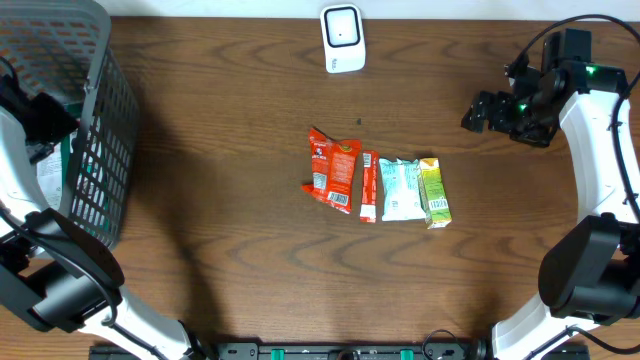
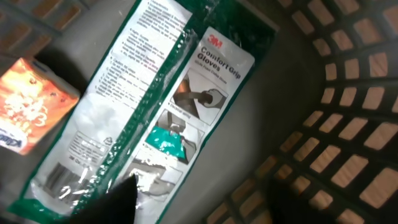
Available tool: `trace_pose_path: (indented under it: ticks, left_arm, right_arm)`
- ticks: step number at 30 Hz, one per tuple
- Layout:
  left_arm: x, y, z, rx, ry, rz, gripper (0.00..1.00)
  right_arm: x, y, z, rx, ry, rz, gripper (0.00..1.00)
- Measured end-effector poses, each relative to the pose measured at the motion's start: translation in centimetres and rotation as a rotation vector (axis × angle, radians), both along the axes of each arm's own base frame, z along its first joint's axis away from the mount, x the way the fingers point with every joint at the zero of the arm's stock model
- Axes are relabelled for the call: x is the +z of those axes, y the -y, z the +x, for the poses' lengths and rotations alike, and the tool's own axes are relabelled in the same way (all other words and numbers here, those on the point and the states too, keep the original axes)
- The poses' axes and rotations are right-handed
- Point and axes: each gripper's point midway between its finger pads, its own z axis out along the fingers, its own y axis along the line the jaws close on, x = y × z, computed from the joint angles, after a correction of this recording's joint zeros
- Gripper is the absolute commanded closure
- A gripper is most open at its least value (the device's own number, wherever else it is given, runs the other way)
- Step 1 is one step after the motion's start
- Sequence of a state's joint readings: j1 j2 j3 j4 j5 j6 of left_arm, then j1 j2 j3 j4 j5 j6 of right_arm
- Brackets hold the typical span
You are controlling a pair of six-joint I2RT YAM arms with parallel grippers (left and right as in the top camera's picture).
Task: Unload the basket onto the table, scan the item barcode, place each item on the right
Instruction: 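Grasp the green-white 3M gloves pack in the basket with the left gripper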
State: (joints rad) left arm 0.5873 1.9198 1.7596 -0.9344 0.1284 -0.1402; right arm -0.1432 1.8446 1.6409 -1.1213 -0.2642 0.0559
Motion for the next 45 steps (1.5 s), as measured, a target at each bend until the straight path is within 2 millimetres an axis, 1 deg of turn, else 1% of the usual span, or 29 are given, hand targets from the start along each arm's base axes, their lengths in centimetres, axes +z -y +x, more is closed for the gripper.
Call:
trace_pose_path:
  ticks: [2,4,6,12,14,16,19,25,32,37,42,44,45]
  left_arm:
    - [-0.6,0.0,-0.1,-0.008,-0.005,0.000,0.20]
    - [-1.9,0.1,-0.2,-0.031,-0.023,0.000,0.19]
    - [-3.5,0.2,-0.3,-0.058,-0.045,-0.003,0.19]
    - [-9.7,0.3,-0.8,-0.148,-0.162,-0.039,0.19]
    - [-11.2,0.2,-1.2,-0.159,-0.204,-0.041,0.18]
    - [-12.0,-0.2,-1.5,-0.167,-0.232,-0.025,0.16]
    - [-12.1,-0.6,-1.4,-0.170,-0.242,0.002,0.13]
    - [-12.6,-0.9,-1.4,-0.176,-0.262,0.022,0.13]
    - [-12.5,-0.9,-1.3,-0.178,-0.253,0.014,0.13]
    - [-11.4,-0.7,-0.9,-0.182,-0.213,0.009,0.13]
    - [-8.8,-0.9,-0.5,-0.188,-0.166,0.051,0.12]
    - [-8.1,-1.1,-0.3,-0.194,-0.151,0.067,0.09]
    - [-8.1,-1.1,-0.3,-0.204,-0.150,0.072,0.09]
  right_arm:
    - [0.0,0.0,0.0,0.000,0.000,0.000,0.01]
    - [0.0,0.0,0.0,0.000,0.000,0.000,0.01]
    - [0.0,0.0,0.0,0.000,0.000,0.000,0.01]
    - [0.0,0.0,0.0,0.000,0.000,0.000,0.01]
    - [0.0,0.0,0.0,0.000,0.000,0.000,0.01]
    - [0.0,0.0,0.0,0.000,0.000,0.000,0.01]
    - [0.0,0.0,0.0,0.000,0.000,0.000,0.01]
    - [0.0,0.0,0.0,0.000,0.000,0.000,0.01]
    - [0.0,0.0,0.0,0.000,0.000,0.000,0.01]
    - [0.0,0.0,0.0,0.000,0.000,0.000,0.01]
    - [0.0,0.0,0.0,0.000,0.000,0.000,0.01]
    - [0.0,0.0,0.0,0.000,0.000,0.000,0.01]
    - [0.0,0.0,0.0,0.000,0.000,0.000,0.01]
